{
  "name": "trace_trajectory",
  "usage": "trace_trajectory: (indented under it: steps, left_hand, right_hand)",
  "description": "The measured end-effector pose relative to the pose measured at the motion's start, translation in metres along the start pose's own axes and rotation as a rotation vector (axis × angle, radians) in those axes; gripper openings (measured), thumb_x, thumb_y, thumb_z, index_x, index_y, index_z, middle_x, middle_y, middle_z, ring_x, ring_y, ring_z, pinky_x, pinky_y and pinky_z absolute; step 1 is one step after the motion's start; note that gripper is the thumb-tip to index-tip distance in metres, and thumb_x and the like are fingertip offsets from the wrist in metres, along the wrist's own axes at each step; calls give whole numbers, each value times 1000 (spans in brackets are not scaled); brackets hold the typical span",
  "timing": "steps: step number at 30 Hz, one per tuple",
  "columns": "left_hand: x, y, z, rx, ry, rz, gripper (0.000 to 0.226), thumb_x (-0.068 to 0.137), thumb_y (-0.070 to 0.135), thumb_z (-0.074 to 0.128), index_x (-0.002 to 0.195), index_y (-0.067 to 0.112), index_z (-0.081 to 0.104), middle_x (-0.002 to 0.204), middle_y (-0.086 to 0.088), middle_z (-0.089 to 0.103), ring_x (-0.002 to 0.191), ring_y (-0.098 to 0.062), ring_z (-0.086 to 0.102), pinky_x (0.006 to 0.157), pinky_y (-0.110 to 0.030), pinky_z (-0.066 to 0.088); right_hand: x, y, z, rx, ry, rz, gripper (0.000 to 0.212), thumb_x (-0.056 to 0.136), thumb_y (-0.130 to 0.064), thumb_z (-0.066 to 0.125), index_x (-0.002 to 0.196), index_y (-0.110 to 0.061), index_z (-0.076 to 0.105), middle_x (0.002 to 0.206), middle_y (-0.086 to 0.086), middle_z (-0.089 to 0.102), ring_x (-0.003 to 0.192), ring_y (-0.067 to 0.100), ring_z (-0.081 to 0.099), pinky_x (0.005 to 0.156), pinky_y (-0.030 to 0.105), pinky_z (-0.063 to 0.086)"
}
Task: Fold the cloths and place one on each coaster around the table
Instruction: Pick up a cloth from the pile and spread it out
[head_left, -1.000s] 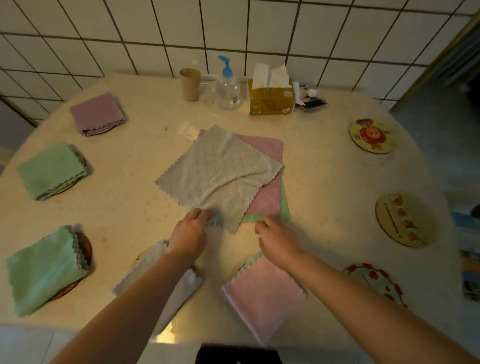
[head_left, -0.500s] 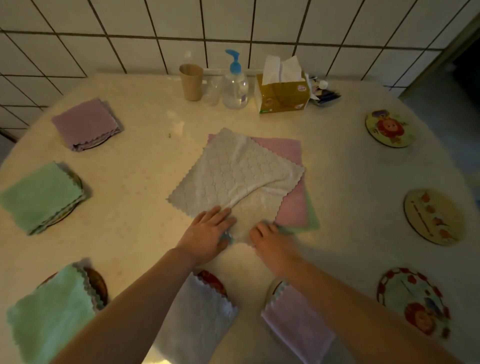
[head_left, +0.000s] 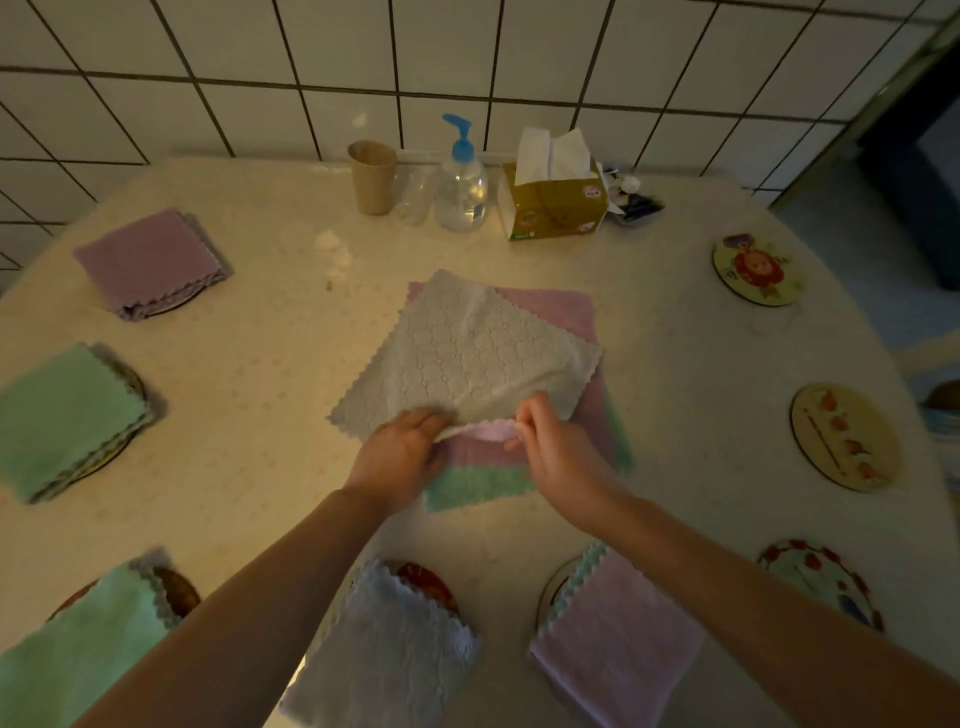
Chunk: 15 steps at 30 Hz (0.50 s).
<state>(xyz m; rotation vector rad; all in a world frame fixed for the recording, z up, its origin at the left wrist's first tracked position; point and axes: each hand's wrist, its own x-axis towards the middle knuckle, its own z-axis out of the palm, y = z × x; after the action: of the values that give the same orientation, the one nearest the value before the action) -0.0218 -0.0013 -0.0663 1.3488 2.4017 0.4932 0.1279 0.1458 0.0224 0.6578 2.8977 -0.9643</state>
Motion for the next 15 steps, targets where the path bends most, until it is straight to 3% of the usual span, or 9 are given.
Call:
trace_trajectory:
  steps: [3, 5, 7, 10, 12, 15]
  left_hand:
    - [8, -5, -12, -105, 76, -171, 32, 84, 23, 59, 115, 20, 66, 118, -3, 66, 110, -28, 58, 88, -37, 50]
    - [12, -10, -21, -88, 116, -222, 33, 82, 20, 63, 115, 19, 69, 118, -6, 67, 112, -29, 58, 90, -38, 49]
    - [15, -15, -31, -126, 149, -274, 37, 84, 17, 61, 120, 20, 66, 123, -10, 64, 114, -31, 57, 93, -41, 49]
    - [20, -14, -44, -188, 224, -278, 34, 91, 13, 53, 123, 18, 64, 124, -11, 64, 113, -31, 59, 93, -39, 48]
    - [26, -2, -56, -252, 290, -294, 33, 91, 6, 52, 121, 13, 65, 121, -12, 66, 111, -30, 61, 94, -33, 45]
    - [39, 26, -78, -391, 400, -303, 36, 84, -5, 51, 113, 10, 68, 109, -14, 69, 98, -28, 64, 91, -35, 50]
  right_hand:
    - [2, -5, -22, 148, 139, -99, 30, 98, -31, 34, 91, -3, 40, 75, 11, 61, 72, 14, 63, 60, 41, 54]
    - [5, 1, -32, 142, 209, -179, 17, 97, -27, 43, 90, -11, 44, 72, 3, 60, 63, 12, 59, 55, 41, 51]
    - [11, 7, -43, 106, 287, -200, 11, 92, -21, 57, 90, -16, 48, 72, -4, 58, 60, 9, 55, 58, 30, 50]
    - [21, 21, -57, 116, 327, -177, 27, 82, -19, 71, 101, -14, 53, 91, -7, 57, 70, -3, 51, 63, 3, 39]
    - [30, 36, -65, 36, 309, -188, 31, 81, -11, 71, 108, -11, 57, 103, -1, 57, 74, -5, 47, 67, -2, 35]
    - [41, 63, -86, -22, 358, -194, 22, 82, 4, 60, 100, -7, 65, 97, 5, 59, 79, 8, 55, 68, 2, 35]
